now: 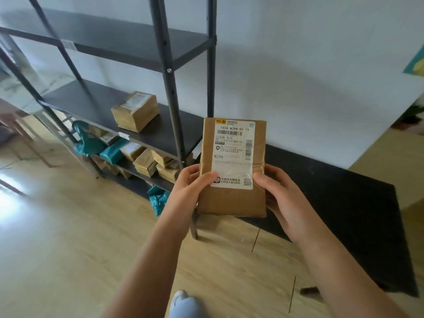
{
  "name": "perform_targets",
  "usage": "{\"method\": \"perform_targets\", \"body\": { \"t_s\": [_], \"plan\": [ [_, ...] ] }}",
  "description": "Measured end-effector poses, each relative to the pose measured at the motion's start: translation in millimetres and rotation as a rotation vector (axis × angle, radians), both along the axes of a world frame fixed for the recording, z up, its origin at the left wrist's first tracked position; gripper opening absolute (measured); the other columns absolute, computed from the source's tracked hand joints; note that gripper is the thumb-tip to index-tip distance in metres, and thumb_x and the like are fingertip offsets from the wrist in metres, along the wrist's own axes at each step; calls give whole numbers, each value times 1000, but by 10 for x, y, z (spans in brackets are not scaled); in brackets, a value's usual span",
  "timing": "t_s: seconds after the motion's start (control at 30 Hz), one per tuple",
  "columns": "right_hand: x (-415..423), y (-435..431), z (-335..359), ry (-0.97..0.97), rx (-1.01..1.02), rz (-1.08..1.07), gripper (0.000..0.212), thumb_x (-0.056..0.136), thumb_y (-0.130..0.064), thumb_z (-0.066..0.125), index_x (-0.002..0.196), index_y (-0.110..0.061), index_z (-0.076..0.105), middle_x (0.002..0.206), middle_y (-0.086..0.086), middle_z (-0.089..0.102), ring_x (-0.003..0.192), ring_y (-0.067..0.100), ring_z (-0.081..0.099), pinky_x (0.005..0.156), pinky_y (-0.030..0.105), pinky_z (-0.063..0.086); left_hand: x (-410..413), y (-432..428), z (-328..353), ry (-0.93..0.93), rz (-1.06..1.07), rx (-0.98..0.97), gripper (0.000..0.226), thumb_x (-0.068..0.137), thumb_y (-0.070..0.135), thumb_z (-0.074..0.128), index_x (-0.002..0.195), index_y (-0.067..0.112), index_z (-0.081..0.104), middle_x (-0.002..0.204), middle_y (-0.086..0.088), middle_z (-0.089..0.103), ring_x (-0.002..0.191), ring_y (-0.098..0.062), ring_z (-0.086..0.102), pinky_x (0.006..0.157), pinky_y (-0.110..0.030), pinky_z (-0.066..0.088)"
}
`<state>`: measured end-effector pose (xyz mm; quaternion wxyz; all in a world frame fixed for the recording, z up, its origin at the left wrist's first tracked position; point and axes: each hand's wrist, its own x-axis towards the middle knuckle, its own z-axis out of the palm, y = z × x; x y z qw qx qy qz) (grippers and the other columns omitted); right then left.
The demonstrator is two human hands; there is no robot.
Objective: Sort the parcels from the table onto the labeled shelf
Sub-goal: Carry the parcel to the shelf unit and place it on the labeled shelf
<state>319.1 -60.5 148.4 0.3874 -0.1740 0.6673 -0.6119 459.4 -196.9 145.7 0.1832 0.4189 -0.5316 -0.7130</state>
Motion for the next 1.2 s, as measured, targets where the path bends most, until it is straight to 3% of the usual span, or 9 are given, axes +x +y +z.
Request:
{"method": "perform_targets", "body": {
  "t_s": [0.17, 0.43, 0.57, 0.87, 1.07, 1.2],
  "plan": [
    [280, -245, 77, 27, -26, 72, 61, 69, -50, 72, 127, -34, 60, 111, -11, 77, 106, 10, 72, 103, 41, 51, 377, -219, 13, 62, 47, 3, 51, 87, 30, 72, 135, 24, 56, 119, 0, 74, 105, -19, 70, 77, -31, 55],
    [990, -1003, 140, 15, -41, 124, 57, 68, -45, 72, 123, -34, 61, 109, -10, 78, 108, 14, 71, 104, 43, 50, 1232, -893, -4, 108, 45, -63, 56, 82, 36, 76, 135, 28, 58, 118, 4, 75, 113, -19, 69, 98, -40, 54],
    [1542, -1539, 171, 9, -50, 131, 58, 70, -47, 71, 126, -34, 61, 111, -10, 78, 110, 14, 70, 103, 43, 51, 1816, -1402, 70, 132, 3, -98, 45, 88, 27, 70, 132, 34, 62, 118, 8, 75, 111, -13, 70, 87, -29, 54],
    [2517, -2536, 288, 42, -114, 121, 64, 70, -56, 68, 130, -35, 59, 113, -12, 76, 111, 13, 69, 105, 45, 50, 2729, -2427, 299, 124, 23, -164, 39, 91, 29, 67, 129, 36, 65, 112, 11, 77, 104, -12, 72, 77, -22, 56],
    [2632, -3097, 498, 78, -109, 111, 70, 66, -58, 68, 130, -32, 58, 118, -8, 74, 113, 14, 68, 103, 42, 52, 2790, -3043, 481, 123, 101, -163, 50, 86, 38, 72, 134, 28, 60, 117, 2, 74, 109, -18, 68, 88, -33, 54],
    [2512, -3513, 665, 142, -123, 85, 83, 60, -66, 68, 134, -30, 57, 120, -6, 74, 113, 15, 68, 105, 45, 50, 2659, -3417, 646, 122, 106, -163, 49, 85, 42, 72, 129, 23, 59, 118, -2, 69, 103, -18, 67, 66, -24, 54]
  ]
}}
